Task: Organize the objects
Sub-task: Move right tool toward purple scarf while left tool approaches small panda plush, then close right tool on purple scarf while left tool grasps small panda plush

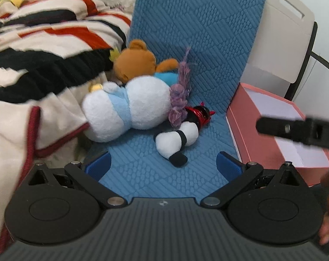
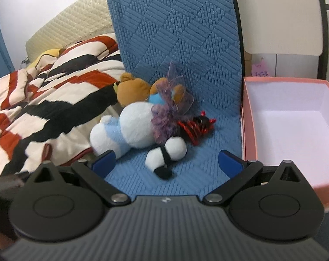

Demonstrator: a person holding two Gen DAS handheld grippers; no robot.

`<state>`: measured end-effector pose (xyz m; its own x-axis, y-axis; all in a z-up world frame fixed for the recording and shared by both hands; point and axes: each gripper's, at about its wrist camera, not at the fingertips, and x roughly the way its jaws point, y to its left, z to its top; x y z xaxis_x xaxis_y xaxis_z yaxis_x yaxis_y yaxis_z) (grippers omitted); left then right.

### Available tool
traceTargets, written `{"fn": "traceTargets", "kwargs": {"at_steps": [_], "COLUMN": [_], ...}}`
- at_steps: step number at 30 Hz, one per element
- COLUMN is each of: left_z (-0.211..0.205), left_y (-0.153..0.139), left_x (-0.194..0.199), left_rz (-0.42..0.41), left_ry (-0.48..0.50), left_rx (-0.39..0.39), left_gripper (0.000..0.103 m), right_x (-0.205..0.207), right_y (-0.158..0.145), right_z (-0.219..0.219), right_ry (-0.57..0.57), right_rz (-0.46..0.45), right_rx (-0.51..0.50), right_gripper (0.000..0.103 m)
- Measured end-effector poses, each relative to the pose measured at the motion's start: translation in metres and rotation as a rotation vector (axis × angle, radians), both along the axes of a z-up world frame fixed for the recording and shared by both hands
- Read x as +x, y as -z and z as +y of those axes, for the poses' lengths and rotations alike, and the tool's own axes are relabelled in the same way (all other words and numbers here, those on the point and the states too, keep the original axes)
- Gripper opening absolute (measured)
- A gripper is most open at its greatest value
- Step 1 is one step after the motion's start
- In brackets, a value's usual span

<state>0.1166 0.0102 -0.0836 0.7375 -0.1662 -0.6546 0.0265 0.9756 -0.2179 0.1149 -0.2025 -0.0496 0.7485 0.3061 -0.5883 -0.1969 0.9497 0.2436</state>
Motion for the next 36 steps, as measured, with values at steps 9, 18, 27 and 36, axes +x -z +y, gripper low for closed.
{"fn": "traceTargets", "kwargs": {"at_steps": [9, 18, 27, 36], "left_z": [-0.008, -0.014, -0.016, -0.019], "left_y": [0.043, 0.077, 0.107, 0.117], "left_x": [0.063, 0.110, 0.144, 0.150], "left_rz": [0.032, 0.097, 0.162, 0.165], "left_ry": [0.021, 0.046, 0.076, 0.116], "left_rx": [-0.043, -0.015, -0.008, -0.078], "left_gripper": [0.103, 0.103, 0.094, 0.081], "right_x": [0.068, 0.154, 0.208, 0.226], "right_y": [0.022, 0.057, 0.097, 0.112], "right_z": [-0.003, 0.010, 0.029, 0.029], "right_ry": [-0.018, -0.128, -0.211, -0.262], "right_rz": [-0.058, 0.051, 0.182, 0.256], "right_rx": [0.052, 0.173, 0.166, 0.260], "right_gripper": [0.103, 0.099, 0.069, 0.033]}}
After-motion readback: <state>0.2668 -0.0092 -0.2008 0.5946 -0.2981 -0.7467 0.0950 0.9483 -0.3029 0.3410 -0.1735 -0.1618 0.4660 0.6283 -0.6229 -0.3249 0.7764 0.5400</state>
